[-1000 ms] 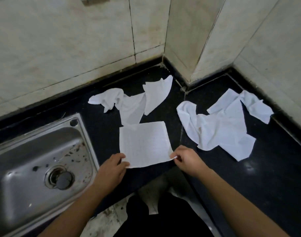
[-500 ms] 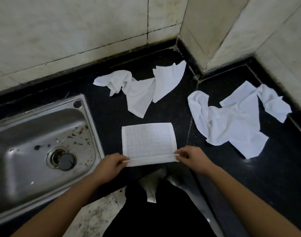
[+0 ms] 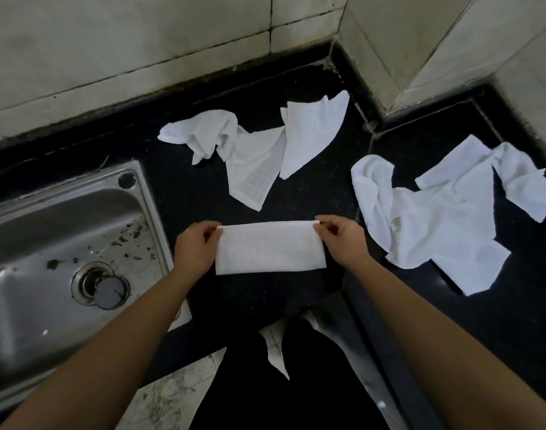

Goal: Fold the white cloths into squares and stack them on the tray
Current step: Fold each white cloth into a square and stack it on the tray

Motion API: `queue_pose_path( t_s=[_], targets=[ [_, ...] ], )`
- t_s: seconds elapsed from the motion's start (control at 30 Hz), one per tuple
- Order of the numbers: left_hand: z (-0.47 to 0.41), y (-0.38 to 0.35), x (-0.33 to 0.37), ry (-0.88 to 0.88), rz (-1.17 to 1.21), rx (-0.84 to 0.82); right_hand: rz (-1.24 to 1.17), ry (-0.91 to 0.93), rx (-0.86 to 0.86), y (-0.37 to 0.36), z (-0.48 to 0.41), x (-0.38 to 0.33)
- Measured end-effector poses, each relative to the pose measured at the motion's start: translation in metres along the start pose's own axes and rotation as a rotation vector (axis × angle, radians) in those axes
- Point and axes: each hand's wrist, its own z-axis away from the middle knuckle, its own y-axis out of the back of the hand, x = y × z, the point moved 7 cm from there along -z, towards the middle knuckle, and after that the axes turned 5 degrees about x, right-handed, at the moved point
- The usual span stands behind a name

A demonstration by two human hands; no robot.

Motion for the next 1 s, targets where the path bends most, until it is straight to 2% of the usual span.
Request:
queue_pose_path(
  t_s=[0.13, 0.33, 0.4, 0.47, 0.5, 0.57, 0.7, 0.83, 1.0],
  targets=[
    [-0.002, -0.003, 0.002, -0.060, -0.032, 0.057, 0.119, 0.087, 0.037, -0.005, -0.006, -0.004],
    [-0.001, -0.005, -0.001, -0.065, -0.041, 0.081, 0.173, 0.129, 0.056, -0.010, -0.003, -0.004],
    [0.005, 0.000, 0.005, -0.173, -0.117, 0.130, 0.295, 0.277, 0.109, -0.006, 0.006, -0.012],
    [0.018, 0.002, 0.017, -0.396, -0.288, 0.178, 0.481, 0.533, 0.167, -0.010, 0.023, -0.025],
    [0.025, -0.003, 0.022, -0.505, -0.372, 0.152, 0.560, 0.613, 0.141, -0.019, 0.032, -0.029],
    [0.037, -0.021, 0.025, -0.626, -0.505, -0.002, 0.700, 0.626, -0.011, -0.044, 0.043, -0.029],
    [0.034, -0.043, 0.001, -0.646, -0.696, -0.216, 0.856, 0.532, -0.147, -0.068, 0.044, -0.009],
    [0.025, -0.046, -0.009, -0.654, -0.754, -0.282, 0.893, 0.544, -0.167, -0.068, 0.037, -0.001],
    [0.033, -0.046, -0.009, -0.611, -0.748, -0.269, 0.927, 0.601, -0.157, -0.067, 0.037, -0.002]
  ],
)
